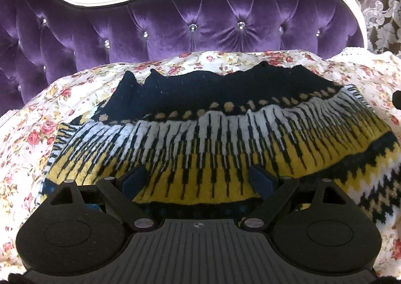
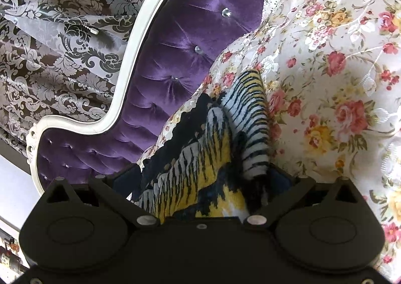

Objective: Fold small clothes

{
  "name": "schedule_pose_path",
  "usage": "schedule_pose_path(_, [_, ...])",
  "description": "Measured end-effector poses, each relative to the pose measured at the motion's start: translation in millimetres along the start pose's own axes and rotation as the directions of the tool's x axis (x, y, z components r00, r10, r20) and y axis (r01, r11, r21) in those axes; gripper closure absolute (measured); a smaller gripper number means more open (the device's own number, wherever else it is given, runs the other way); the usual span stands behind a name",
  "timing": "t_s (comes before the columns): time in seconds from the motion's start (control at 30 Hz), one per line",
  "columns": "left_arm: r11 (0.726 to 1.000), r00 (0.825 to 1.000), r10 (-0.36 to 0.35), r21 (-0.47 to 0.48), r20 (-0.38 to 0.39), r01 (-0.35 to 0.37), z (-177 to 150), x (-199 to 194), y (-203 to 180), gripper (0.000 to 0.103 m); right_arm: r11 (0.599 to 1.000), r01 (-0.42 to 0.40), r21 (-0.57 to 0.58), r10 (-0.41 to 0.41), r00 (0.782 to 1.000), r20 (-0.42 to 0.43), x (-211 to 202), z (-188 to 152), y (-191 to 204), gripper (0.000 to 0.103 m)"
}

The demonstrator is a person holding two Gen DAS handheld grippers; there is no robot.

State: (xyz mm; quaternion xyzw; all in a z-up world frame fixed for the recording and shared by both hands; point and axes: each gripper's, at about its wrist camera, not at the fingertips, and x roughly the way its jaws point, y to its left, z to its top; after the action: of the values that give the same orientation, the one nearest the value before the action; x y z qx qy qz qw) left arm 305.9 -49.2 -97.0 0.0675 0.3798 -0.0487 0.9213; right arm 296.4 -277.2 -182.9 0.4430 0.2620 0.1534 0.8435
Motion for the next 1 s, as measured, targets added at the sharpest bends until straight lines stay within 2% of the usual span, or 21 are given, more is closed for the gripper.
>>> schedule_pose_path(0.17, [1.0,1.0,-0.005,-0.024,0.012,0.005,-3.4,2.5,0.6,0.012,0.999,0.015,-0.041,-0.015,1.0,-0.011,2.8,-1.8,4.4,0.0])
schedule_pose_path(0.5, [1.0,1.0,0.002,0.003,-0.005,-0.002,-2.5,8.1,-1.7,0.005,0.997,0.011,-0.072,-0.012,1.0,-0.019,3.4,-2.6,5.6,0.0])
schedule_pose_path(0.8, [1.0,1.0,0.005,0.011,-0.005,-0.005,-2.0,8.7,-2.3,0.005,0.998,-0.051,-0.023,0.05,0.998,-0.023,2.6,3.5,-3.0,0.0])
schedule_pose_path(1.0, [1.0,1.0,0.005,0.013,-0.011,-0.004,-1.2,9.3,-2.3,0.005,0.997,-0.063,-0.044,0.061,0.997,-0.051,10.4,5.8,0.2,0.0])
